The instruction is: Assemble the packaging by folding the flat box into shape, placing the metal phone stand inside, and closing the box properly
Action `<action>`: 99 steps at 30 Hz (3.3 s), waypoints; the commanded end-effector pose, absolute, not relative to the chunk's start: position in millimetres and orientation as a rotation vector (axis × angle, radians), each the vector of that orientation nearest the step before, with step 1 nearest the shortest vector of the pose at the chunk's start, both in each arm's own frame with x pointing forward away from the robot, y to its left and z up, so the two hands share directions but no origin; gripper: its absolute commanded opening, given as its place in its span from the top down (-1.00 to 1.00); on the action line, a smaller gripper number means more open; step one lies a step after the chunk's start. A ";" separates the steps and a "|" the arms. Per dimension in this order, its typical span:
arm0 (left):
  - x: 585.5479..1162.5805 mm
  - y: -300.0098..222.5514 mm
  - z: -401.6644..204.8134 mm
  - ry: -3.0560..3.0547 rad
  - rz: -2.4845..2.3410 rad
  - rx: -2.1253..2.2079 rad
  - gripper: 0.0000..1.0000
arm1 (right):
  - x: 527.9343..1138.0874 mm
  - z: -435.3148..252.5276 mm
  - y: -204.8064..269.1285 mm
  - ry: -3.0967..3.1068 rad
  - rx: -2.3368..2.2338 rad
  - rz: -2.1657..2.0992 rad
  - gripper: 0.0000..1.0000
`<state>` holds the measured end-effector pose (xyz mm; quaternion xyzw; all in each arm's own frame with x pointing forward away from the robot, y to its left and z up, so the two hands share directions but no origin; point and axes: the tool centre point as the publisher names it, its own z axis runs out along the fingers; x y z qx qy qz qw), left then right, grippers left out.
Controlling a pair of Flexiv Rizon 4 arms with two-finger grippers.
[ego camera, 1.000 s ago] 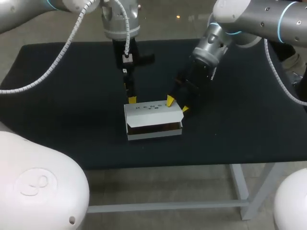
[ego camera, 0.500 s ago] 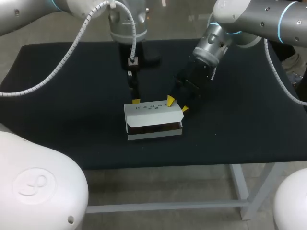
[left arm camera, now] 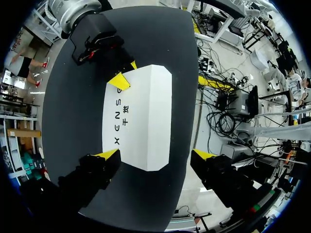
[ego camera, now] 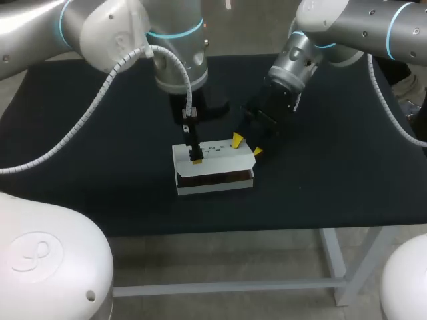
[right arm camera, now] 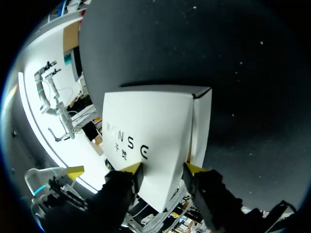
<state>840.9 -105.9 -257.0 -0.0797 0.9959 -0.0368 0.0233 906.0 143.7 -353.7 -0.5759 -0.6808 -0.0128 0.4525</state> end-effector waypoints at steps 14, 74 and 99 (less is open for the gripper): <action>855.1 -109.0 -289.6 3.105 -0.166 -0.225 -0.98 | 907.2 -353.8 144.4 -1.681 -1.419 -0.028 0.00; 875.6 -119.1 -329.6 2.890 -0.020 -0.271 -0.51 | 907.2 -353.8 144.4 -1.681 -1.419 -0.028 0.00; 875.4 -127.3 -336.3 2.811 -0.011 -0.282 0.22 | 907.2 -353.8 144.4 -1.681 -1.419 -0.028 0.00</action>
